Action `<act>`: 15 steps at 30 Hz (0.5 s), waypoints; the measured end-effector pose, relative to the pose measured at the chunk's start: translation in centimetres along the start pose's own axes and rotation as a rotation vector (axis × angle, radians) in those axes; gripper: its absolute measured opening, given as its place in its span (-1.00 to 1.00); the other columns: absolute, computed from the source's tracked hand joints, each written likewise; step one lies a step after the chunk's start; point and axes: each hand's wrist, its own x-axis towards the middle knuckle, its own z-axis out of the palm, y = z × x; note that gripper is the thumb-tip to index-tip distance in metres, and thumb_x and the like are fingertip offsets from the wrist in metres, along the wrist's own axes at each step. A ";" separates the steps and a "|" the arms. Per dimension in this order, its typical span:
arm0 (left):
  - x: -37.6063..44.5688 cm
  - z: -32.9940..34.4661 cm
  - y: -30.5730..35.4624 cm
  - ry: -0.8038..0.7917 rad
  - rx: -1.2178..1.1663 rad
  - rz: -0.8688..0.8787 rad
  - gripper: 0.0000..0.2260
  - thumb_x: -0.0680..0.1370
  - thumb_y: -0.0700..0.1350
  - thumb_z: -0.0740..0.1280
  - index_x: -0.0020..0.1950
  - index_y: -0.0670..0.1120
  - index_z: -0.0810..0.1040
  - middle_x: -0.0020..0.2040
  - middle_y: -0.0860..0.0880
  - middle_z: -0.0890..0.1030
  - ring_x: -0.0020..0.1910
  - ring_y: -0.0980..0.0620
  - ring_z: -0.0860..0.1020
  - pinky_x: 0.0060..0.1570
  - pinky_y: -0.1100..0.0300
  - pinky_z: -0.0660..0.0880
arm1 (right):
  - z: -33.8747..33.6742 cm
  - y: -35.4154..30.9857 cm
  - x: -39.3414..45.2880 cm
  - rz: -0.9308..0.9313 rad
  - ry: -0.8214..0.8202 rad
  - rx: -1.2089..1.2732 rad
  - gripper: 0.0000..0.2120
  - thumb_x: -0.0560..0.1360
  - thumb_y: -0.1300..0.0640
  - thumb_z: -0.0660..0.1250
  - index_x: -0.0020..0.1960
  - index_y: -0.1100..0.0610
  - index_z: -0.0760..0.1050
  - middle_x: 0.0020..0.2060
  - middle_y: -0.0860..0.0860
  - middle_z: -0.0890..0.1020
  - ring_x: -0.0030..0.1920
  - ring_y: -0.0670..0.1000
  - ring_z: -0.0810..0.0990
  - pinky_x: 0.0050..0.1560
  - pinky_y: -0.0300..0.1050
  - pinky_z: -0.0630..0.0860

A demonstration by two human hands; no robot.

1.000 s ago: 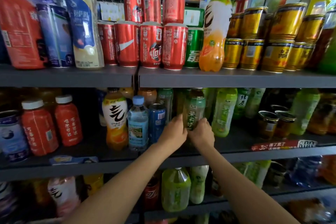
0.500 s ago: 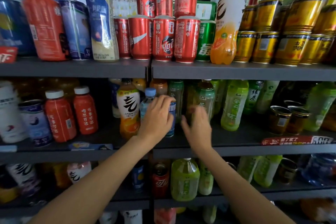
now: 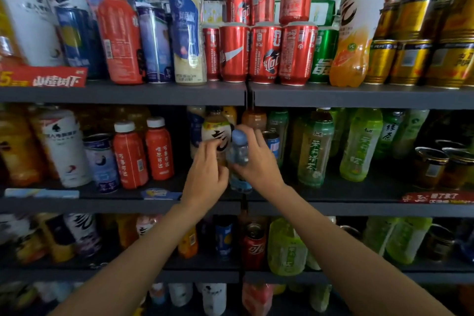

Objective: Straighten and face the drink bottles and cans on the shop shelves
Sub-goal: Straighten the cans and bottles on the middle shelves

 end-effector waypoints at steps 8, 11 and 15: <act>-0.7 3.4 7.4 0.034 -0.455 0.034 -0.52 0.41 -0.04 0.07 0.33 -0.11 0.27 0.09 -0.06 0.48 0.02 -0.03 0.51 -0.01 0.06 0.50 | -11.2 -1.6 -1.3 -0.096 0.096 0.112 -0.22 0.28 0.02 0.55 0.38 0.13 0.25 0.22 0.03 0.44 0.15 -0.03 0.48 0.08 -0.12 0.49; -0.4 5.7 13.3 -0.018 -0.529 0.106 -0.44 0.39 0.03 0.05 0.36 -0.15 0.25 0.05 -0.05 0.53 -0.11 0.07 0.55 -0.15 0.30 0.46 | -16.9 0.0 -2.5 -0.084 0.227 0.086 -0.24 0.30 0.03 0.55 0.36 0.18 0.27 0.16 0.03 0.49 0.11 -0.08 0.50 0.08 -0.24 0.48; 0.1 10.4 23.4 -0.047 -0.666 0.148 -0.43 0.48 0.10 0.05 0.44 -0.11 0.20 0.17 0.08 0.49 0.01 0.27 0.49 -0.05 0.40 0.42 | -26.1 3.9 -5.2 0.019 0.419 0.124 -0.25 0.31 -0.01 0.54 0.36 0.13 0.26 -0.01 -0.11 0.52 0.01 -0.16 0.54 -0.01 -0.29 0.52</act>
